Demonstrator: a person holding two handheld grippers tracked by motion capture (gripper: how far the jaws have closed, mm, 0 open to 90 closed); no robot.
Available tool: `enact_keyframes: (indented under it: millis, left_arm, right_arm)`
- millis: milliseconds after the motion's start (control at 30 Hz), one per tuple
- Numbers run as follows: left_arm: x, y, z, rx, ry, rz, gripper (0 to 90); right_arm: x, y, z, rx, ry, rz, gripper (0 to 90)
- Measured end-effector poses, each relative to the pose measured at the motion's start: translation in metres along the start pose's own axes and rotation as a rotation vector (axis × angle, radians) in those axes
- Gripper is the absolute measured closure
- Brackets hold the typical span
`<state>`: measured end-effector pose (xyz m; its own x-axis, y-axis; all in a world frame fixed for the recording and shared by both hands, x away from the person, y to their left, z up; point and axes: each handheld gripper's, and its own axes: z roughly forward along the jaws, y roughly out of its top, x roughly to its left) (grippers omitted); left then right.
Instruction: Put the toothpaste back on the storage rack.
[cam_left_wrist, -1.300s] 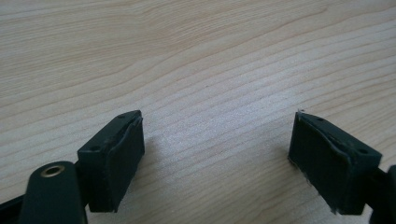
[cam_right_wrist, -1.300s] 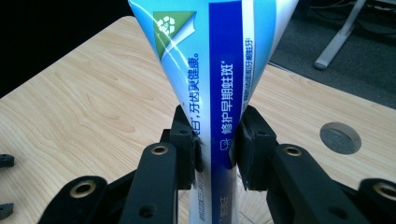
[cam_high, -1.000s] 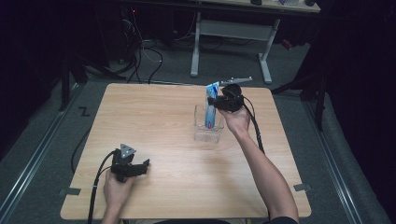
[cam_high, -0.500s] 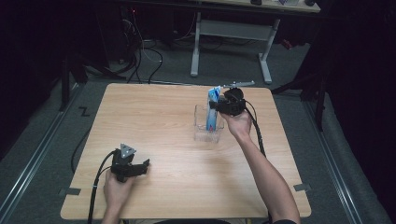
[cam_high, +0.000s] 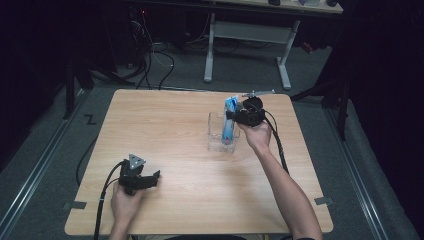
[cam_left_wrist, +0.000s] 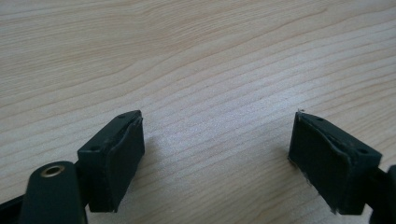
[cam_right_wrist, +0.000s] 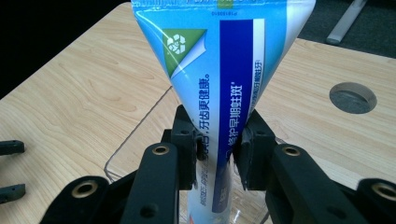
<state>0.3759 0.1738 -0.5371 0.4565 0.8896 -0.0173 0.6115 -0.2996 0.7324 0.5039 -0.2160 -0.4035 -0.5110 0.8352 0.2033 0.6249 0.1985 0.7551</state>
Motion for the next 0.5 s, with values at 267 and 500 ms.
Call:
enact_keyframes:
  millis: [267,500]
  left_arm:
    - [0.0,0.0,0.0,0.0,0.0,0.0,18.7]
    - [0.0,0.0,0.0,0.0,0.0,0.0,18.7]
  right_arm:
    - [-0.0058,-0.006,0.0007,0.007,-0.009,0.018,71.7]
    - [-0.0092,-0.0088,-0.0002,0.005,-0.014,0.024,71.6]
